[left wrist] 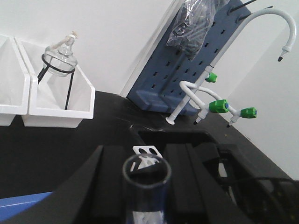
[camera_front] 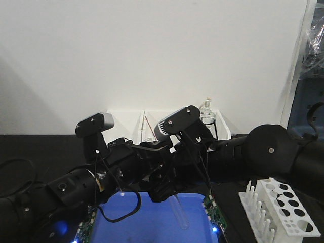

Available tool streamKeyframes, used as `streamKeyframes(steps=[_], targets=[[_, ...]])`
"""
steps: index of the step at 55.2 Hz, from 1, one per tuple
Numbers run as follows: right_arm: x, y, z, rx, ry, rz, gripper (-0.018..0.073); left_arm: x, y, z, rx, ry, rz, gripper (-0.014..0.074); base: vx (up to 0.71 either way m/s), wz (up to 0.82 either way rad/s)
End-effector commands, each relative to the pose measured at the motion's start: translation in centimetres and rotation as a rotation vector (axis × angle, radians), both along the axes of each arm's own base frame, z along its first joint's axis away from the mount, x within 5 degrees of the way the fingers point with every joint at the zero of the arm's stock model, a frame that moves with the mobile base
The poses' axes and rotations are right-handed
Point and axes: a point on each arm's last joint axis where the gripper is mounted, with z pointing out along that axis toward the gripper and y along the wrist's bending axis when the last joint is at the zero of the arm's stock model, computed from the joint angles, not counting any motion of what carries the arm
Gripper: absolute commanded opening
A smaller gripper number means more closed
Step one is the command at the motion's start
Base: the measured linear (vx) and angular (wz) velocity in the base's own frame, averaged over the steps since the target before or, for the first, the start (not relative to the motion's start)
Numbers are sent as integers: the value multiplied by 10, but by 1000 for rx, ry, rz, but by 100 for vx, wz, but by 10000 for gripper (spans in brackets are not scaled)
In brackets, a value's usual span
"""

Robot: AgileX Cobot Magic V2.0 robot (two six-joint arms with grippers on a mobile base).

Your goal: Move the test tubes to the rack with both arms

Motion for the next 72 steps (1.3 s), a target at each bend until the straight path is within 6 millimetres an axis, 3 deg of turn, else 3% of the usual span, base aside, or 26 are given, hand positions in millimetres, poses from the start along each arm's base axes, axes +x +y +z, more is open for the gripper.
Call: streamKeyframes(steps=[1,12,29,44,51,72], targets=[[-1,-5,33,77,-130,-48,530,-7,0,33,-113,-109,-19,-9,0,0],[0,-5,34,80,-132,-50,374,-7,0,33,-115,-109,-19,-9,0,0],[-1,-5,33,83,-125,-53,-12,-7,0,34,-121,-117,-21,-8,0,0],[0,-6,34,86,-132,-58,-15,-7,0,36,-136,-135,-26,1,0,0],[1,-6,35,94,-148,-70,-15,-7,0,36,-130,-138,-27,55,0,0],[2,-7,36,96,-155,-76,-14,-7,1,36,-115,-151,-27,470,0,0]])
